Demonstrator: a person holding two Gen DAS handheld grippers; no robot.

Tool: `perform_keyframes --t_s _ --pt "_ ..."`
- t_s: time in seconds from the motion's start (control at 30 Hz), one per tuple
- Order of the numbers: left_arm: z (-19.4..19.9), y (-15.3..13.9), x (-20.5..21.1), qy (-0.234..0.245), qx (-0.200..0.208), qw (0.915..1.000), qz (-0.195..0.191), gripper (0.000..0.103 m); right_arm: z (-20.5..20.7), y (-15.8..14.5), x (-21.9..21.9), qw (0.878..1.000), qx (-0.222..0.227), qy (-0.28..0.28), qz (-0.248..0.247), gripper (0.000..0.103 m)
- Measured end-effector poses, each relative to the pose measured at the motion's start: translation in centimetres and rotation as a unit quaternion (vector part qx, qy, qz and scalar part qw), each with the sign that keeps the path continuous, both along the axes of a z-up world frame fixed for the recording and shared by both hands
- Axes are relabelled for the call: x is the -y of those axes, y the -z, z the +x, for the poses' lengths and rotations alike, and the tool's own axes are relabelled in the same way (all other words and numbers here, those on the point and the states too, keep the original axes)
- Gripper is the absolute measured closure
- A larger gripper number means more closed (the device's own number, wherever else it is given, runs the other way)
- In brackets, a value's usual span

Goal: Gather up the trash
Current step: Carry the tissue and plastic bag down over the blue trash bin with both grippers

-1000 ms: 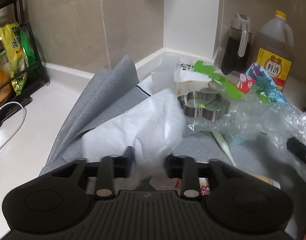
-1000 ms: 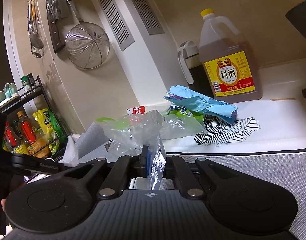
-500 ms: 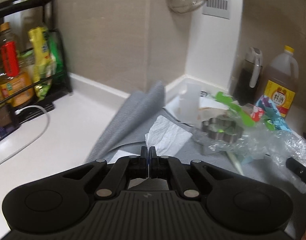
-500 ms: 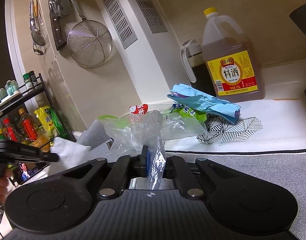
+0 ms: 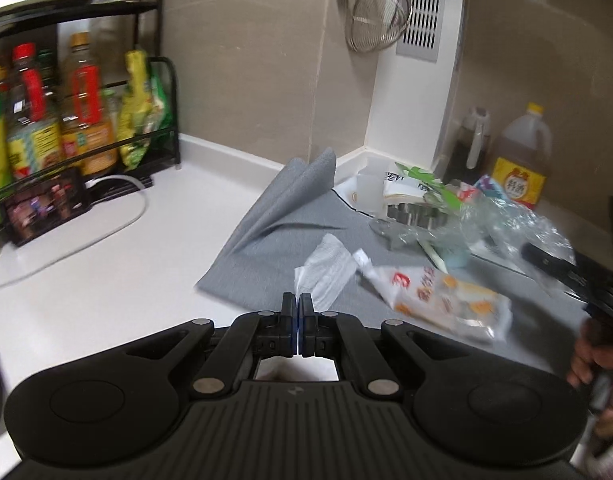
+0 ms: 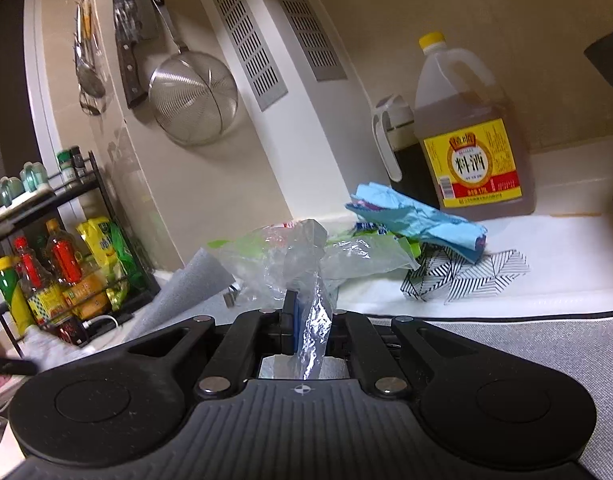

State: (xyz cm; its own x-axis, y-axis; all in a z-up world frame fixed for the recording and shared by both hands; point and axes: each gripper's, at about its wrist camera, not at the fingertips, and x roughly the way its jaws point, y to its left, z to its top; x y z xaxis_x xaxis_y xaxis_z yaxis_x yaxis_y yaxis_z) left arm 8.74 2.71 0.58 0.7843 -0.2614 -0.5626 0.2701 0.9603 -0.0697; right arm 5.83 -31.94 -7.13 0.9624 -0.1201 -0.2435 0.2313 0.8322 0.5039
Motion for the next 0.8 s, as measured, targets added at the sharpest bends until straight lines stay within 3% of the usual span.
perform_keyframes --t_s 0.17,0.3,0.57,0.8 --pt "-5.3 -0.6 -3.6 -0.007 -0.003 1.0 0.005 0.103 -3.1 -2.0 -0.8 1.0 0.005 0.018 0.008 0.099" --pt "-8.4 0.0 -6.1 -0.022 -0.01 0.9997 0.001 0.103 -6.4 -5.0 -3.1 1.0 0.004 0.012 -0.019 0.099" --pt "-14.3 2.2 -8.8 -0.025 -0.023 0.9994 -0.01 0.103 -12.8 -8.5 -10.6 0.996 0.01 -0.061 -0.058 0.099" --pt "-17.8 5.6 -9.4 -0.014 -0.046 0.9987 -0.015 0.103 -15.8 -7.3 -16.8 0.989 -0.034 -0.139 -0.043 0.099"
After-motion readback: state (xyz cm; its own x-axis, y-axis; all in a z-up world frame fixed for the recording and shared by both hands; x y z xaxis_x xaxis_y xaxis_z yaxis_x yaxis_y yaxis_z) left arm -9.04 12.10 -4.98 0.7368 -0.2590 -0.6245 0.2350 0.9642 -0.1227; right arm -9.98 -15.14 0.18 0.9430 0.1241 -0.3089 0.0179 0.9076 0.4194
